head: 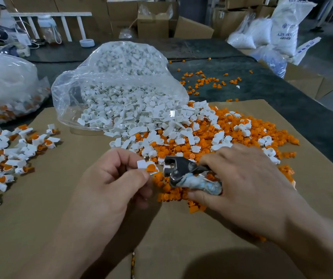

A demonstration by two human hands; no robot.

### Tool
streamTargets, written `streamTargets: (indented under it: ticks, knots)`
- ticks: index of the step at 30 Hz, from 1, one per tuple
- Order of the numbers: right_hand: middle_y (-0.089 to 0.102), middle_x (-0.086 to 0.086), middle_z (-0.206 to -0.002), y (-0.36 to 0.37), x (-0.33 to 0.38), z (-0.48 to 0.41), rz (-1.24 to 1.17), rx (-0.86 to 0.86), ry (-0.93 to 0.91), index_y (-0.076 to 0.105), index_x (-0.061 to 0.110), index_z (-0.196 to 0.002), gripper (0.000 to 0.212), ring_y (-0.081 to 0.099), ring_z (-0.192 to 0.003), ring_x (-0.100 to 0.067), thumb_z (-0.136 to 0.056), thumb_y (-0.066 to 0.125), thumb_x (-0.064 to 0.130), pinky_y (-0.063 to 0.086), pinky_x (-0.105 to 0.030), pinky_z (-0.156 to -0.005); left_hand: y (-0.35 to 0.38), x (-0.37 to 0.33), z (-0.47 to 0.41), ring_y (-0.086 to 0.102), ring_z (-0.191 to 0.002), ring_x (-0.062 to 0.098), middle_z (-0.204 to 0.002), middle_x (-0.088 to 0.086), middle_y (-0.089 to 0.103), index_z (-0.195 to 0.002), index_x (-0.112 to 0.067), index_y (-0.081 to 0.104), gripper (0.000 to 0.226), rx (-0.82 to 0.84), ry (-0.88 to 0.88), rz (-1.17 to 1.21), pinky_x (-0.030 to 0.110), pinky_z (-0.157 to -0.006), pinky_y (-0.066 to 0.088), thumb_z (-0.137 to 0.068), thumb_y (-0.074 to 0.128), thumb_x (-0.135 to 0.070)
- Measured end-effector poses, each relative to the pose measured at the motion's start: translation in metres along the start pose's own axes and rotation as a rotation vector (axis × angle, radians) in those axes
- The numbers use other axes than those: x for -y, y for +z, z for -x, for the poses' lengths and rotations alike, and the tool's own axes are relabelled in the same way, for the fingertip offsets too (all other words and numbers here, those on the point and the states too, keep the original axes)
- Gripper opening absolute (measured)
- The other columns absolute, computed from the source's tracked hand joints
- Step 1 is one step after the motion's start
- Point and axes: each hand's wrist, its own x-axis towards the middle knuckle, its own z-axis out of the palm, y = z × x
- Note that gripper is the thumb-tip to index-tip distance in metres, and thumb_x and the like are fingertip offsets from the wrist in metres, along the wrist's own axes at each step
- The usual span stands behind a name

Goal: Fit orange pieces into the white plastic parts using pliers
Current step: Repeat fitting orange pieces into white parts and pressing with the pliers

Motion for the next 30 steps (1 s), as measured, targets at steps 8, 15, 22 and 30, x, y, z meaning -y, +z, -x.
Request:
streamTargets:
  ticks: [8,15,22,30]
  knots:
    - [0.051,0.012,-0.108,0.003,0.001,0.0,0.007,0.025,-0.013,0.046,0.037,-0.122,0.079,0.04,-0.098,-0.012,-0.07,0.007,0.082,0.032,-0.033,-0.089,0.006,-0.002,0.003,0.075,-0.072,0.019,-0.085,0.004,0.078,-0.057,-0.022,0.065,0.023,0.032,-0.066,-0.015,0.029,-0.056,0.055,-0.071,0.074,-0.006]
    - [0.056,0.011,-0.106,-0.006,0.011,0.001,-0.117,-0.082,-0.055,0.056,0.031,-0.116,0.056,0.049,-0.101,-0.014,-0.085,0.025,0.066,0.038,-0.036,-0.089,0.006,-0.002,0.006,0.069,-0.063,0.012,-0.071,0.001,0.075,-0.076,-0.029,0.072,0.033,0.058,-0.072,-0.091,0.037,-0.064,0.049,-0.054,0.078,-0.053]
    - [0.062,0.005,-0.081,-0.011,0.025,0.005,-0.222,-0.23,-0.282,0.067,0.019,-0.092,0.029,0.058,-0.073,-0.016,-0.093,0.041,0.033,0.049,-0.036,-0.065,0.009,0.005,0.008,0.068,-0.067,0.021,-0.077,0.008,0.071,-0.092,-0.025,0.075,0.058,0.194,-0.053,0.149,0.026,-0.062,0.056,-0.046,0.096,-0.054]
    - [0.062,0.001,-0.086,-0.008,0.024,0.005,-0.206,-0.176,-0.314,0.066,0.016,-0.094,0.011,0.056,-0.077,-0.016,-0.085,0.071,0.012,0.05,-0.032,-0.063,0.009,0.002,0.01,0.065,-0.057,0.026,-0.071,0.012,0.07,-0.091,-0.018,0.074,0.039,0.355,-0.102,0.172,0.037,-0.056,0.056,-0.064,0.09,-0.042]
